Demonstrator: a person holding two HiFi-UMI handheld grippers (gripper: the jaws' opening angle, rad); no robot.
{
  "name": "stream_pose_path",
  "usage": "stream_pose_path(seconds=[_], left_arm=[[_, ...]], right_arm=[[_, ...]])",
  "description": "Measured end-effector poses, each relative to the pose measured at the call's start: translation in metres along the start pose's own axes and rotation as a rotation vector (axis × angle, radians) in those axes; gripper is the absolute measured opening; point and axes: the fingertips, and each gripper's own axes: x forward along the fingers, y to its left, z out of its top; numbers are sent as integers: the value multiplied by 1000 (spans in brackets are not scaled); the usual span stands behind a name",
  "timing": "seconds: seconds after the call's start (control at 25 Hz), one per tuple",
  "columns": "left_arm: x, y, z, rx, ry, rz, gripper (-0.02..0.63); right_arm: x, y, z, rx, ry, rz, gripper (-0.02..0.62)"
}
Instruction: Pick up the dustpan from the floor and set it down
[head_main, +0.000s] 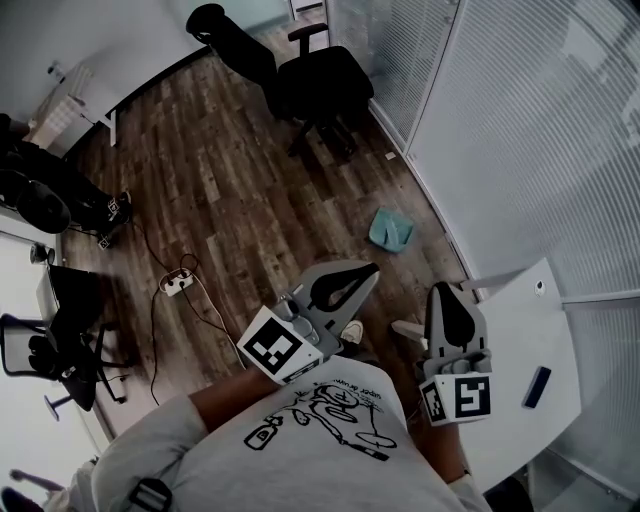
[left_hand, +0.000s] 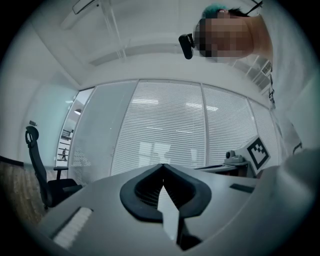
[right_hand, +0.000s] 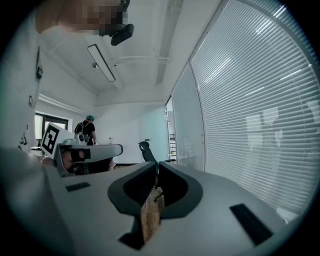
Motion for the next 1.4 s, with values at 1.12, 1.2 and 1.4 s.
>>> stream_pose_path(seconds=[1.12,1.2,1.4], left_arm=[[81,123,-13,-45,19,74,2],[88,141,-8,-46,18,69,2],[104,192,5,-48,16,54,2]], right_arm=[[133,-61,-4,10,61,58,17],[154,-61,3,6,60,59,17],[208,-60,19,-2,59,56,17]])
